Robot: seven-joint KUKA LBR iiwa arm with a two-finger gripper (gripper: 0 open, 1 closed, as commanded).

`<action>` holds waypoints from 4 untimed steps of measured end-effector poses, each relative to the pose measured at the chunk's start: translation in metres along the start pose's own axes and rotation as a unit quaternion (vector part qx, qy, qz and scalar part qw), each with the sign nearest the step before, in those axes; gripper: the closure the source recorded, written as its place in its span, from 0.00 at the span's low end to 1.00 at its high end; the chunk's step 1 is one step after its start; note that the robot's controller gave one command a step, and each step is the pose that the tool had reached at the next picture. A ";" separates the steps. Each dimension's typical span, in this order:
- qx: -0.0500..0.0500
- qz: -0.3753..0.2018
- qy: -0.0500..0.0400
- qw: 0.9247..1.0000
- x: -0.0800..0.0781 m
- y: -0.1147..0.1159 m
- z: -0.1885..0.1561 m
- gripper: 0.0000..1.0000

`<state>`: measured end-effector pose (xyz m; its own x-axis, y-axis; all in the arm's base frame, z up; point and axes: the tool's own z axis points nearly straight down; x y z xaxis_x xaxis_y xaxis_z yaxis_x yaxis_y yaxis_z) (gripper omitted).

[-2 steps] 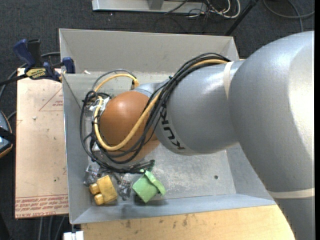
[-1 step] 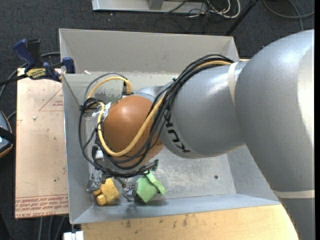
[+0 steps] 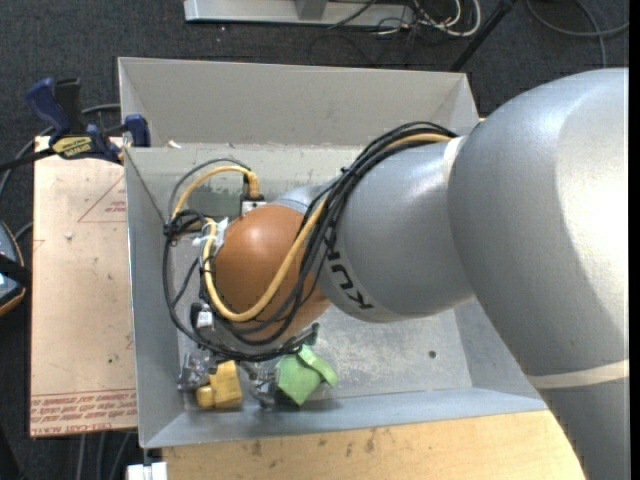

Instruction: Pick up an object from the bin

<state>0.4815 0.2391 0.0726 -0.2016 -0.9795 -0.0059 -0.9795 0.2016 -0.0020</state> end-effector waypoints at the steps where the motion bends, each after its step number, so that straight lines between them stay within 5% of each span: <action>1: -0.001 0.002 0.001 1.000 -0.001 0.000 -0.001 0.00; 2: 0.001 0.002 -0.001 1.000 -0.003 -0.001 -0.003 1.00; 3: 0.000 0.003 0.001 1.000 -0.004 -0.001 -0.022 1.00; 4: 0.003 0.005 -0.001 1.000 -0.007 -0.003 -0.125 1.00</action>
Offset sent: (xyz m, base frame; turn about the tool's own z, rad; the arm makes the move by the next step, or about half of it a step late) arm 0.0000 0.0000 0.0000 0.0000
